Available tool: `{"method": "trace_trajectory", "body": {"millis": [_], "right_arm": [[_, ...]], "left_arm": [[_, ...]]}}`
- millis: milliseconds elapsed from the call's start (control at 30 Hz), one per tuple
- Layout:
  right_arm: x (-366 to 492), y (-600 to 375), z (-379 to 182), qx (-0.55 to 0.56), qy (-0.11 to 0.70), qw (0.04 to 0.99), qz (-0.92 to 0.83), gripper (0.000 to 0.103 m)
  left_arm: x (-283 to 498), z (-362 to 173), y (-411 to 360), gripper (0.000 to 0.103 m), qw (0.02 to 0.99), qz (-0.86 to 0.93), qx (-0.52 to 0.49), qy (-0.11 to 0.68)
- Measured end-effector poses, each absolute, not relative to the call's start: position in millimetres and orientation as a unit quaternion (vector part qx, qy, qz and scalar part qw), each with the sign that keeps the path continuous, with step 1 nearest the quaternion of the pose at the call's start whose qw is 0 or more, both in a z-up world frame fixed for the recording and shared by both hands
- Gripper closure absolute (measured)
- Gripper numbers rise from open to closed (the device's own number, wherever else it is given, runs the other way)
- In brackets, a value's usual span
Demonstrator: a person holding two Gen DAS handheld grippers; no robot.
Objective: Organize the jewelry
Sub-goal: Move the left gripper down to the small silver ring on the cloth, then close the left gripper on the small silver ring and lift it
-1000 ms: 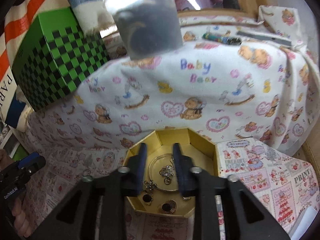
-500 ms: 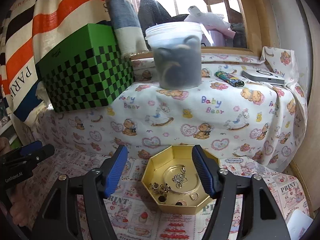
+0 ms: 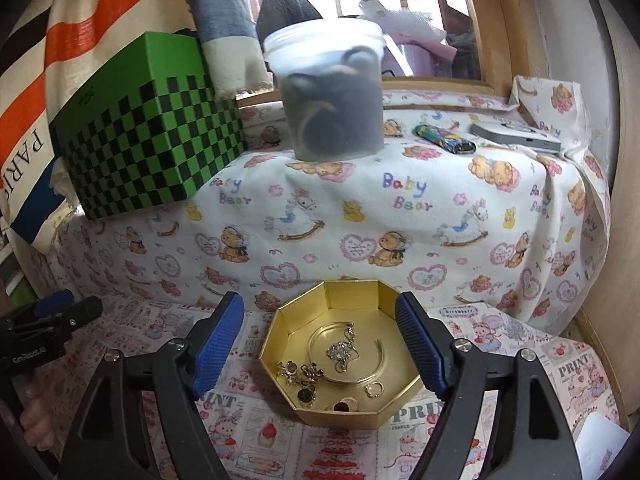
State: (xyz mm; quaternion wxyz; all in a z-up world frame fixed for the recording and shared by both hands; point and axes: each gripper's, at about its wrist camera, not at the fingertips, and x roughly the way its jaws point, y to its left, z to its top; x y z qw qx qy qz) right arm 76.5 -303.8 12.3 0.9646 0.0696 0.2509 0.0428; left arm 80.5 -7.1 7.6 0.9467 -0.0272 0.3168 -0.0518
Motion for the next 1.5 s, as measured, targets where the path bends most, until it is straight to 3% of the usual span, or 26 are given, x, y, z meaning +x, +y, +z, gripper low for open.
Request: {"method": "trace_trajectory", "body": {"millis": [200, 367, 633, 933, 1200, 1500], "right_arm": [[77.0, -308.4, 13.0, 0.076, 0.252, 0.964, 0.033, 0.023], [79.7, -307.4, 10.3, 0.075, 0.262, 0.962, 0.029, 0.023], [80.0, -308.6, 10.8, 0.078, 0.266, 0.960, 0.032, 0.023], [81.0, -320.1, 13.1, 0.100, 0.276, 0.956, 0.018, 0.023], [78.5, -330.7, 17.8, 0.117, 0.272, 0.955, 0.016, 0.023], [79.6, -353.3, 23.1, 0.158, 0.291, 0.944, 0.003, 0.023]], "left_arm": [[101.4, -9.2, -4.9, 0.017, 0.929, -0.083, -0.047, 0.357], [116.3, -23.8, -15.7, 0.044, 0.907, -0.118, -0.061, 0.400], [122.1, -33.4, -67.3, 0.057, 0.892, -0.141, 0.001, 0.429], [146.9, -54.1, -84.1, 0.085, 0.878, -0.128, 0.005, 0.461], [135.2, -44.0, -83.6, 0.086, 0.881, -0.125, -0.001, 0.456], [104.7, 6.8, -98.9, 0.086, 0.897, -0.157, -0.004, 0.414]]}}
